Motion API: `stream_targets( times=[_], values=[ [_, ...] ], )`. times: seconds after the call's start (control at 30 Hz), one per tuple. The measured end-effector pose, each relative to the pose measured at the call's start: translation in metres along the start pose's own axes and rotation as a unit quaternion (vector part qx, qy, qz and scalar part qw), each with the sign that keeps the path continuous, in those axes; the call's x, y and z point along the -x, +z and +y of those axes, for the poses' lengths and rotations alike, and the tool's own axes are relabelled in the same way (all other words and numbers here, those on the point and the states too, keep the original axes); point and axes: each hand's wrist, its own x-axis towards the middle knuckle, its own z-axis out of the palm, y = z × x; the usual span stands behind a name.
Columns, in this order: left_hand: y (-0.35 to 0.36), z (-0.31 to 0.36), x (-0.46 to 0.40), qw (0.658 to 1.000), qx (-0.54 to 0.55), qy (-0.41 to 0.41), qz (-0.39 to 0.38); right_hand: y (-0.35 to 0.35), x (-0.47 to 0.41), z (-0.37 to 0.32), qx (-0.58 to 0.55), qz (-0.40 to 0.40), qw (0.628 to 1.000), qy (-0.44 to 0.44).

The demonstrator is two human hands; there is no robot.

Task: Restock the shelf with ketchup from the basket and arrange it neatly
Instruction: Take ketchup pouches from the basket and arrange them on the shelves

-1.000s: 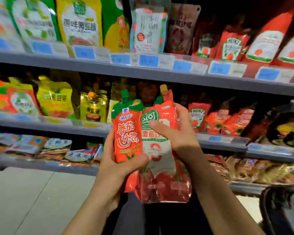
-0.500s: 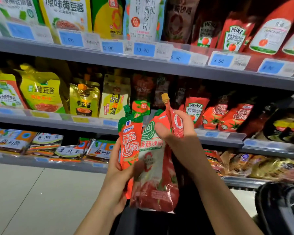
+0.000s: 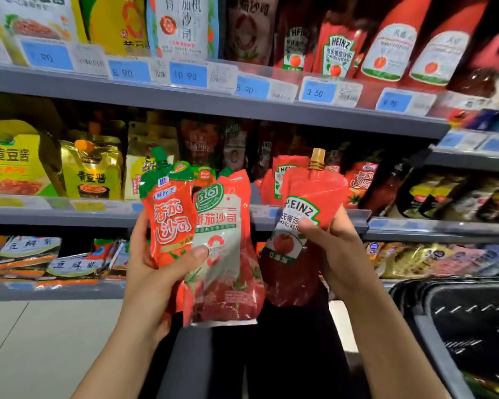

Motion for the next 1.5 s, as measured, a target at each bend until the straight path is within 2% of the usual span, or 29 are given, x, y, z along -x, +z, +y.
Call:
stream_targets(
  times=[0.23, 0.5, 0.6, 0.67, 0.73, 0.83, 1.0, 1.17, 1.27, 1.4, 1.5],
  values=[
    [0.002, 0.006, 0.001, 0.999, -0.03, 0.029, 0.016, -0.017, 0.004, 0.007, -0.004, 0.013, 0.999, 0.034],
    [0.004, 0.005, 0.004, 0.998, -0.05, 0.037, 0.018, -0.02, 0.008, 0.012, 0.036, 0.052, 0.998, 0.007],
    [0.007, 0.002, 0.004, 0.997, -0.058, 0.036, 0.033, -0.028, 0.006, 0.016, -0.025, 0.102, 0.994, 0.001],
    [0.008, 0.0, 0.001, 0.997, -0.064, 0.031, 0.035, -0.037, -0.001, 0.013, -0.08, 0.119, 0.989, -0.034],
    [0.007, -0.001, -0.003, 0.997, -0.064, 0.018, 0.04, -0.044, -0.016, 0.006, -0.08, 0.123, 0.986, -0.079],
    [0.005, -0.004, -0.01, 0.997, -0.058, -0.007, 0.048, -0.048, -0.051, 0.003, 0.005, 0.134, 0.986, -0.095],
    [0.008, -0.01, -0.022, 0.997, -0.032, -0.029, 0.068, -0.048, -0.119, 0.024, 0.108, 0.09, 0.987, -0.076],
    [0.011, -0.015, -0.032, 0.995, -0.049, -0.026, 0.083, -0.057, -0.154, 0.04, 0.171, 0.085, 0.978, -0.081],
    [0.014, -0.017, -0.036, 0.994, -0.063, -0.022, 0.081, -0.062, -0.157, 0.05, 0.308, 0.096, 0.937, -0.134],
    [0.017, -0.019, -0.043, 0.994, -0.077, -0.021, 0.073, -0.061, -0.149, 0.07, 0.419, 0.211, 0.869, -0.156],
    [0.019, -0.019, -0.047, 0.994, -0.079, -0.022, 0.067, -0.058, -0.145, 0.073, 0.417, 0.262, 0.863, -0.115]
  ],
)
